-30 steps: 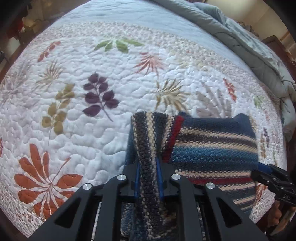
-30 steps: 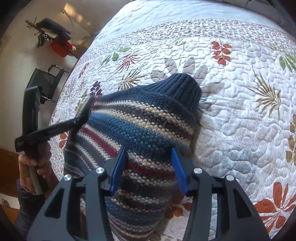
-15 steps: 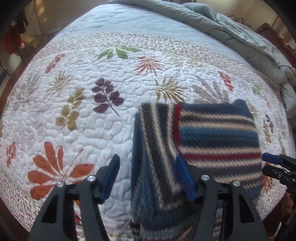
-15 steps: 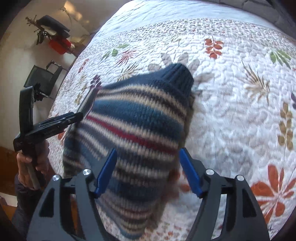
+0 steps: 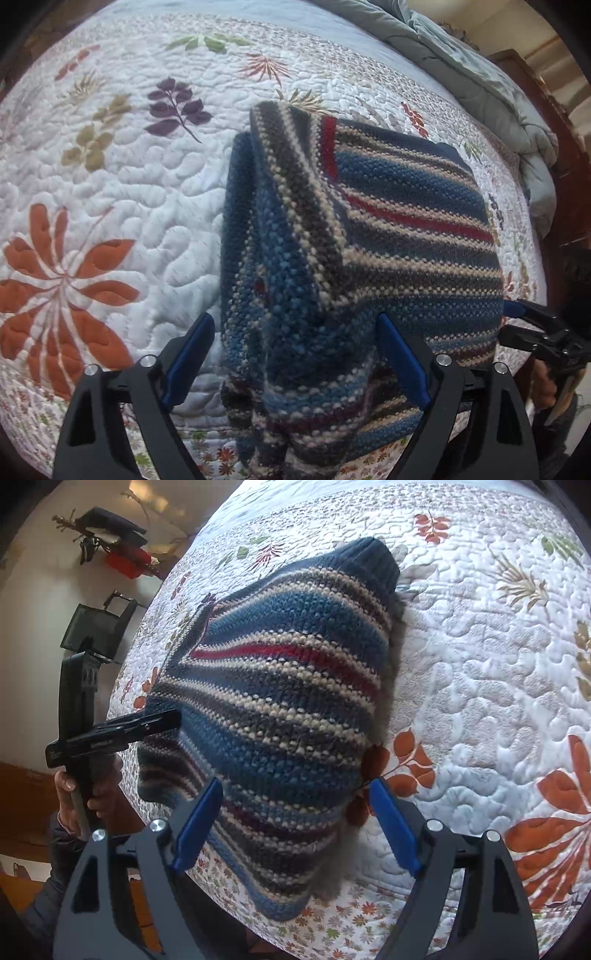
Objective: Fold small clothes
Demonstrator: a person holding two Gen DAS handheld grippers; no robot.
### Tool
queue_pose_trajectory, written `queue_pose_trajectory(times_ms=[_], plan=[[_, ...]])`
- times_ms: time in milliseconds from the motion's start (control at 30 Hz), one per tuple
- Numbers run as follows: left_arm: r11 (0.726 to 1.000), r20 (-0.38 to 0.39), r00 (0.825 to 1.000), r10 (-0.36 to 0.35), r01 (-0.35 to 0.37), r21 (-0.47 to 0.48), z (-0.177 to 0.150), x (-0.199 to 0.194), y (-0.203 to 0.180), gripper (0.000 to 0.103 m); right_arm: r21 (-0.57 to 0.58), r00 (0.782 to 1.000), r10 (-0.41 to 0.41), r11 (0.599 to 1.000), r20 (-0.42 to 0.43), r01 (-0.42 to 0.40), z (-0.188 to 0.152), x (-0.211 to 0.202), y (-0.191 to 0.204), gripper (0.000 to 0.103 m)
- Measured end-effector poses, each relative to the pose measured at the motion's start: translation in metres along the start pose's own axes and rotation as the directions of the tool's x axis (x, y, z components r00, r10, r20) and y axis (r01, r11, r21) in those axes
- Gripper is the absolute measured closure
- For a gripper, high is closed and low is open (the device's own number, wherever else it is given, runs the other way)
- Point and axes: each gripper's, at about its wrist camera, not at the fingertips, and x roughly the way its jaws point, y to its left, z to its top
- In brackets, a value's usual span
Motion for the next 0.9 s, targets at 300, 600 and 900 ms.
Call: queue_pose_trajectory(times_ms=[300, 600, 900], plan=[[0.995, -0.065, 0.993, -0.096, 0.093, -0.042, 0.006, 0.029, 0.011, 0.003, 0.034, 0.998, 0.054, 0.998, -0.019, -0.053, 0.01, 0.024, -0.007, 0.017], [0.997, -0.052, 0.995, -0.081, 0.081, 0.012, 0.009, 0.034, -0.002, 0.024, 0.022, 0.997, 0.076, 0.997, -0.031, -0.075, 0.014, 0.037, -0.007, 0.02], [0.995, -0.027, 0.994, -0.104, 0.104, 0.012, 0.002, 0.03, -0.019, 0.049, -0.034, 0.999, 0.048, 0.998, 0.01, -0.048, 0.007, 0.029, -0.001, 0.042]])
